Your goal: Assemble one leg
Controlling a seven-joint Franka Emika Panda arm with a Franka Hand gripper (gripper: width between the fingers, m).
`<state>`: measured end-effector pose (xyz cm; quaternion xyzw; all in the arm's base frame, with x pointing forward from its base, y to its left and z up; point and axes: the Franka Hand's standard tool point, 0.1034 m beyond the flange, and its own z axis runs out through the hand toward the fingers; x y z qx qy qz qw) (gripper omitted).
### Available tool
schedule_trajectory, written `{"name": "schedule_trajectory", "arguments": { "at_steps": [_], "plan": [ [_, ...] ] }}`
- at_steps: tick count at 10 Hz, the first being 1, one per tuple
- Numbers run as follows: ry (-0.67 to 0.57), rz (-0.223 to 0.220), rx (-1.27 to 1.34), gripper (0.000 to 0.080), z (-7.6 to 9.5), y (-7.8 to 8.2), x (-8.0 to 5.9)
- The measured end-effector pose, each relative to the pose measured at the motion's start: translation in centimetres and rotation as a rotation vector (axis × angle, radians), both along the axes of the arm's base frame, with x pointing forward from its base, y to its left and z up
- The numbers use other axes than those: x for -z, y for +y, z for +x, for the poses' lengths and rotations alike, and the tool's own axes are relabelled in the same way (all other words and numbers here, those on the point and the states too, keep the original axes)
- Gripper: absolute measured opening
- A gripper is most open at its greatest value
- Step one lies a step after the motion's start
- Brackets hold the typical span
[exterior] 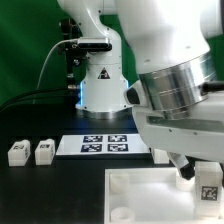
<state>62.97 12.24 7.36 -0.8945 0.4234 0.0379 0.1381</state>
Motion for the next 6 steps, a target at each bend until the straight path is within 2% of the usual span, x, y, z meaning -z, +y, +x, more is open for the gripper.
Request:
{"name": "schedule_trajectory", "arguments": {
  "at_steps": [2,3,5,6],
  "plan": [
    [-0.056,-0.012,-0.191,0.0648,-0.01,-0.36,0.21],
    [-0.090,-0.035,-0.330,0.0648,-0.04,-0.48,0.27],
    [-0.152,-0.125,-0.704,0.0648,-0.19,-0.50,0.41],
    [-0.163,-0.146,-0.781,0.0648,-0.19,-0.21,0.37]
  ]
}}
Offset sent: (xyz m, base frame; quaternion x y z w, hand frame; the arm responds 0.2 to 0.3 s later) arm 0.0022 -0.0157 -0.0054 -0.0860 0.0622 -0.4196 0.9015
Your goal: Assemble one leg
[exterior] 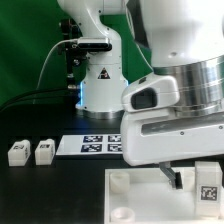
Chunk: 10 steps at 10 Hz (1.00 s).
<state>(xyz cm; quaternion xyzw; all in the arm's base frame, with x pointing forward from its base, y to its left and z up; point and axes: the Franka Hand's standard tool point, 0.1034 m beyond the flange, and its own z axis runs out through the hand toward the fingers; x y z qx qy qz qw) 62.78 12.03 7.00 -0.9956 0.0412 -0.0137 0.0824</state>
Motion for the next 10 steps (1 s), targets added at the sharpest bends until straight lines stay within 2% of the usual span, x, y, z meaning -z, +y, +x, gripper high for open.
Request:
{"name": "schedule_trajectory", "arguments": {
  "at_steps": [1,2,3,4,5,6,8,10],
  "plan": [
    [0.004,0.007,0.026,0.0590,0.01,-0.09,0.01],
    [0.006,0.008,0.034,0.0590,0.01,-0.11,0.02],
    [0.013,0.010,0.077,0.0414,0.00,-0.03,0.01],
    [0.034,0.018,0.195,0.0414,-0.03,-0.04,0.04],
    [0.048,0.022,0.269,0.0299,-0.05,-0.19,0.09],
    [0.067,0.028,0.382,0.0299,-0.04,-0.18,0.09],
    [0.127,0.067,0.729,0.0299,0.17,-0.21,-0.10],
    [0.231,0.145,1.174,0.0299,0.21,-0.20,0.01]
  ]
}}
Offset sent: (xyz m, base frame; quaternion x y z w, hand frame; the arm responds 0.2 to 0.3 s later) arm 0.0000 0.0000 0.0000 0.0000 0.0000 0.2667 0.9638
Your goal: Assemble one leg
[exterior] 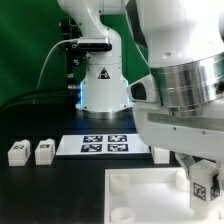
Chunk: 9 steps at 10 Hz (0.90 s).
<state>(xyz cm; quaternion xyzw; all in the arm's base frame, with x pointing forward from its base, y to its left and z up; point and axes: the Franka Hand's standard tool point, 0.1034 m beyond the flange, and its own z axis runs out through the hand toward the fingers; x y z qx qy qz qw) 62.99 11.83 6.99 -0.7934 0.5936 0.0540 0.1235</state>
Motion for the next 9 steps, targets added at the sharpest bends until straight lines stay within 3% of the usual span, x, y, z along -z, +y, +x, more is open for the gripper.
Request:
{"name": "schedule_trajectory", "arguments": {
  "at_steps": [3,4,5,7,9],
  "plan": [
    [0.062,0.056,0.247,0.0297,0.07,-0.06,0.10],
    [0.061,0.055,0.242,0.0377,0.05,-0.02,0.11],
    [0.055,0.053,0.219,0.0377,0.05,-0.03,0.12],
    [0.028,0.046,0.118,0.0620,-0.07,-0.01,0.20],
    [-0.033,-0.019,-0.277,0.0640,0.04,0.20,-0.44]
  ]
}}
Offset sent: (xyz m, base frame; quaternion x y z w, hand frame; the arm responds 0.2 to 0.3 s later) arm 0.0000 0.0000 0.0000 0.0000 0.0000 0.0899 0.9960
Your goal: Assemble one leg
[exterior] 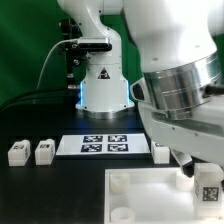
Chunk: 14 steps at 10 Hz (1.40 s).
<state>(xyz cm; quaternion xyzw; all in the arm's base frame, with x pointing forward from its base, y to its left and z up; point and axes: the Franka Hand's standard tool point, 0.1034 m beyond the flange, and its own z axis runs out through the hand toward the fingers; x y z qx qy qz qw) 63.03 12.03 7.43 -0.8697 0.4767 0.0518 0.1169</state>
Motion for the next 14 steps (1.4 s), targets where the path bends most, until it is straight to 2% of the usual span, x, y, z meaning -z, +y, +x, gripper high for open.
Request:
{"name": "schedule_trajectory", "arguments": {
  "at_steps": [1,4,6,7,8,9,10,11,12,14],
  "plan": [
    [-0.019,-0.031,-0.193,0.0648,0.0,0.4,-0.4],
    [-0.089,-0.036,-0.464,0.0649,0.1,0.3,-0.4],
    [-0.183,-0.102,-0.931,0.0649,0.2,-0.5,0.2],
    [-0.194,-0.103,-0.975,0.0649,0.2,-0.6,0.2],
    [-0.190,-0.103,-0.957,0.0649,0.2,-0.5,0.2],
    [-0.190,-0.103,-0.957,0.0553,0.2,-0.5,0.2],
    [-0.174,-0.097,-0.873,0.0370,0.2,-0.4,0.1],
    [-0.149,-0.094,-0.752,0.0370,0.2,-0.3,0.2],
    [-0.130,-0.096,-0.669,0.0301,0.2,-0.6,0.2],
    [-0.081,-0.093,-0.434,0.0300,0.2,-0.6,0.2]
  ]
}}
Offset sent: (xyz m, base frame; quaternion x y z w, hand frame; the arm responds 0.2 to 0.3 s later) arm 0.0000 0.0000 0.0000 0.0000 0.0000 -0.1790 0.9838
